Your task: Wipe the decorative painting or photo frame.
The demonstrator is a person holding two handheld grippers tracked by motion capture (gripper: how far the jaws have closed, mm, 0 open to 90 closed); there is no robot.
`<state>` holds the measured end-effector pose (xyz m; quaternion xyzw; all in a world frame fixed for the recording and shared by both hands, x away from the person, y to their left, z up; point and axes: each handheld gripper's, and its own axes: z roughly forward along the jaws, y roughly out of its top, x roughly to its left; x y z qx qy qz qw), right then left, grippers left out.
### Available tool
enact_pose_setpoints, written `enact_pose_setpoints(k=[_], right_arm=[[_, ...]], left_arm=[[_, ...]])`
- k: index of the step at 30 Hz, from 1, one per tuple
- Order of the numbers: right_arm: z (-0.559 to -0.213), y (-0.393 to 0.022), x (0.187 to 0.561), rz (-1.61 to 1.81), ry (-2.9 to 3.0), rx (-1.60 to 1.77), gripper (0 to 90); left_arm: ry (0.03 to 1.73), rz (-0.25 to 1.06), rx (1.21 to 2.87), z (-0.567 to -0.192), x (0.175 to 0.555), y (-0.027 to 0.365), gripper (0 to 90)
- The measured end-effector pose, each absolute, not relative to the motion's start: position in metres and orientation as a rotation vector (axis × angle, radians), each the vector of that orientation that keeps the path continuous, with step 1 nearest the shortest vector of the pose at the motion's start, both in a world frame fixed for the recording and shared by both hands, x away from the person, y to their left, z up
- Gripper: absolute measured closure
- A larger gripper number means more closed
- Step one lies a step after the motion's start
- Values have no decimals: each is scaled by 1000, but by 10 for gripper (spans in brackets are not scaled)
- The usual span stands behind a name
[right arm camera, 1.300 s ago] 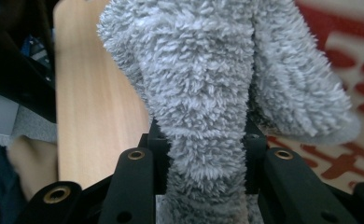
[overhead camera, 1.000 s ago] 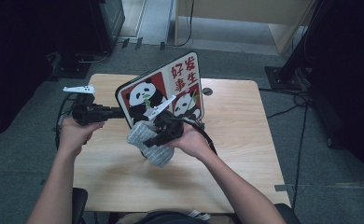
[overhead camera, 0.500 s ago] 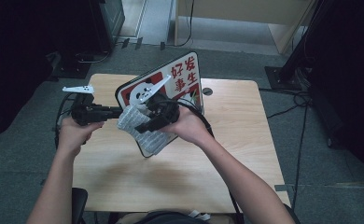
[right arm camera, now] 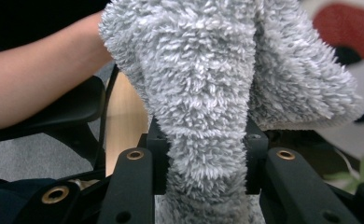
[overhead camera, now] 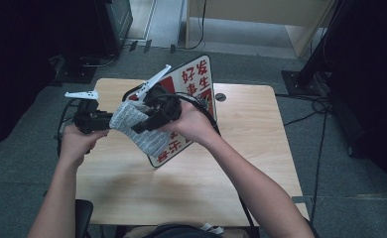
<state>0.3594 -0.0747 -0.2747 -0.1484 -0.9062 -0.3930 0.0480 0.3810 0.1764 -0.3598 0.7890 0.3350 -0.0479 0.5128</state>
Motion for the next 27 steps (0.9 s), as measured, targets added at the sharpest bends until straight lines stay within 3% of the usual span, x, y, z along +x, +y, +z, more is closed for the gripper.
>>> enact_pose_setpoints(k=[27], right_arm=[[-252,-41,367,-1216,-2755,-388,659]], left_arm=[[834,-96,1881,-358,375,193,623]])
